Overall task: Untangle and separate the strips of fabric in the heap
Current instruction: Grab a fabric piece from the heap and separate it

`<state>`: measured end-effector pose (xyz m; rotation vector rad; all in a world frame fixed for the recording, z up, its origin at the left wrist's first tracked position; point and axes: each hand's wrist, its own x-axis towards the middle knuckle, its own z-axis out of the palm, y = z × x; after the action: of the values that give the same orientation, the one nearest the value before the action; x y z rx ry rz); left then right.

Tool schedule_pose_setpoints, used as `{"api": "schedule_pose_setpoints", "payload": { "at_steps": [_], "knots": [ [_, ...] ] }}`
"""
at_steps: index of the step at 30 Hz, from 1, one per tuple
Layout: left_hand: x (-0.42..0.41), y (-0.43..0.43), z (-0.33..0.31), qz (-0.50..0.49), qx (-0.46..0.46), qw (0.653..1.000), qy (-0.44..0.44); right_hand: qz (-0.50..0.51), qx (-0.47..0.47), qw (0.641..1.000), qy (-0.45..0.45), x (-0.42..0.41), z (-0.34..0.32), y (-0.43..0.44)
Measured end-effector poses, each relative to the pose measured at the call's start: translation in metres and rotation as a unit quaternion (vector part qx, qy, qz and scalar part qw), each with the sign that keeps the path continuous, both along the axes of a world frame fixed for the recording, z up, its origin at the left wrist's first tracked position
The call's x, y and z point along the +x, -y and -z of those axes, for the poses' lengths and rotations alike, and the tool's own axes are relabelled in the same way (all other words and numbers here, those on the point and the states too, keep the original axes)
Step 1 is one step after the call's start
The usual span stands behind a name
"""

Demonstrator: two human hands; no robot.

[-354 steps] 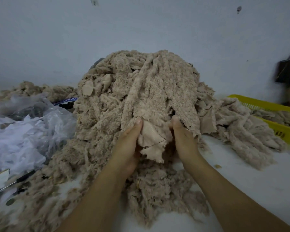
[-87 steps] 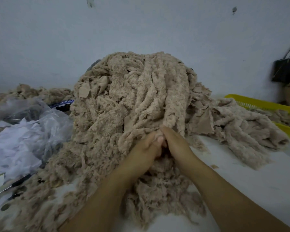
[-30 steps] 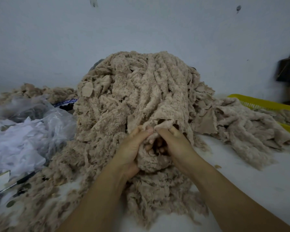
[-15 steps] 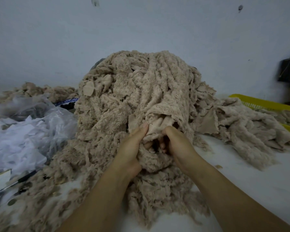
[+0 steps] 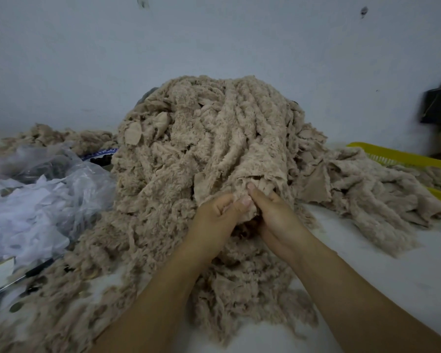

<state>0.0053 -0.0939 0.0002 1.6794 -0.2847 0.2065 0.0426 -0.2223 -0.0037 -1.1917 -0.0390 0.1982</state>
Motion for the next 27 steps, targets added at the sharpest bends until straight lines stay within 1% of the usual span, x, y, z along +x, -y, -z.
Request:
{"api": "schedule_pose_setpoints", "payload": {
  "at_steps": [2, 4, 6, 9, 11, 13, 15, 18, 20, 22, 23, 24, 26, 27],
  "knots": [
    [-0.002, 0.001, -0.001, 0.003, 0.085, 0.995, 0.048, 0.018, -0.007, 0.999, -0.038, 0.002, -0.001, 0.0],
    [-0.002, 0.002, -0.001, 0.002, 0.149, 0.986, 0.078, 0.022, -0.004, 0.998, -0.065, 0.003, -0.002, -0.001],
    [-0.002, 0.002, 0.0, 0.006, 0.169, 0.982, 0.08, 0.024, -0.003, 0.996, -0.08, 0.003, -0.001, 0.0],
    [0.0, 0.003, 0.002, 0.022, 0.179, 0.982, 0.059, 0.032, 0.009, 0.994, -0.1, 0.001, -0.002, 0.001],
    [-0.001, 0.004, 0.004, 0.032, 0.168, 0.984, 0.041, 0.046, 0.027, 0.994, -0.094, 0.0, -0.004, 0.001],
    [-0.005, 0.006, 0.006, 0.008, 0.109, 0.994, 0.009, 0.066, 0.031, 0.995, -0.069, 0.001, -0.002, 0.002],
    [-0.004, 0.006, 0.006, -0.043, 0.025, 0.998, -0.048, 0.064, -0.016, 0.997, -0.043, 0.004, 0.002, 0.002],
    [-0.001, 0.003, 0.005, -0.139, -0.052, 0.98, -0.131, 0.032, -0.09, 0.995, 0.018, 0.002, 0.008, 0.0],
    [0.002, -0.001, 0.004, -0.178, -0.106, 0.965, -0.162, 0.029, -0.091, 0.994, 0.043, -0.001, 0.011, -0.005],
    [0.007, -0.004, 0.002, -0.176, -0.175, 0.955, -0.162, 0.033, -0.063, 0.997, 0.038, 0.0, 0.012, -0.008],
    [0.01, -0.007, 0.0, -0.167, -0.228, 0.946, -0.157, 0.045, -0.039, 0.998, 0.026, 0.001, 0.01, -0.008],
    [0.012, -0.013, -0.002, -0.152, -0.298, 0.93, -0.151, 0.065, -0.009, 0.998, 0.007, 0.003, 0.008, -0.004],
    [0.015, -0.026, -0.005, -0.099, -0.443, 0.881, -0.131, 0.101, 0.045, 0.993, -0.029, 0.005, 0.002, 0.004],
    [0.016, -0.031, -0.005, -0.069, -0.497, 0.855, -0.128, 0.107, 0.068, 0.991, -0.041, 0.005, 0.0, 0.009]
  ]
}}
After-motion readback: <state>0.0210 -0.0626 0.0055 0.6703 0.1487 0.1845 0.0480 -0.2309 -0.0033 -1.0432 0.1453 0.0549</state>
